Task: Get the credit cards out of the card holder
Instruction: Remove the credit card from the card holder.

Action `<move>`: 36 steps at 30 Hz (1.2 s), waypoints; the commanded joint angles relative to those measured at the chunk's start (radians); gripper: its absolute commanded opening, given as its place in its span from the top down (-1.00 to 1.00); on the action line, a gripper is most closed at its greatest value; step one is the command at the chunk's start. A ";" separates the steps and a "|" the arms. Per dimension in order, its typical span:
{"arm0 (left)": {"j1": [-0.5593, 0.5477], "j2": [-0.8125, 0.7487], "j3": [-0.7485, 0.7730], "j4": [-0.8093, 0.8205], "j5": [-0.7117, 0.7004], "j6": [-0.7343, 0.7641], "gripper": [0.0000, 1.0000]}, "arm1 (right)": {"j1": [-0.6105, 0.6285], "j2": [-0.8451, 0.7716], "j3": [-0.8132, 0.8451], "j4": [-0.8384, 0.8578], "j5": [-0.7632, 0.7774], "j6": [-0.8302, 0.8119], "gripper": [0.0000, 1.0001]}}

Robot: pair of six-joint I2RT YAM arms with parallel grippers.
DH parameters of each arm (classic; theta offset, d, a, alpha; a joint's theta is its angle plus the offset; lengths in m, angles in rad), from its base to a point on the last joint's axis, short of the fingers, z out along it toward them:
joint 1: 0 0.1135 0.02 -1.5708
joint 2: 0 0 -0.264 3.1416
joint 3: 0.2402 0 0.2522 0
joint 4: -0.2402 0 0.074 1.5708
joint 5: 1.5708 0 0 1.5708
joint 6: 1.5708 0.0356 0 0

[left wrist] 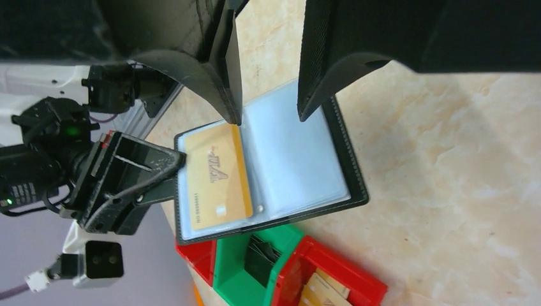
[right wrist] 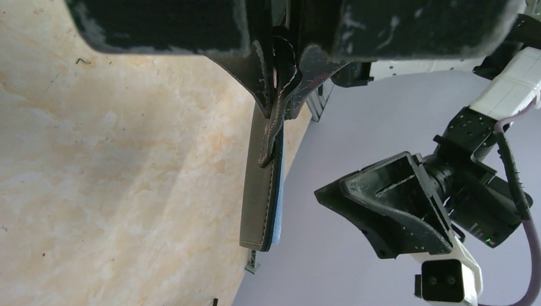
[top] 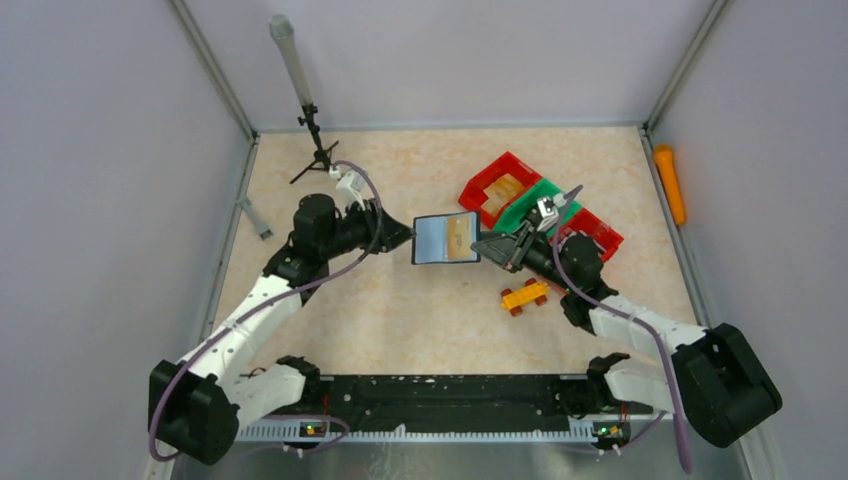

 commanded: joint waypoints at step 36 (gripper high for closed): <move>0.006 0.456 -0.058 0.798 0.461 -0.260 0.13 | -0.002 0.159 0.000 0.405 -0.058 0.095 1.00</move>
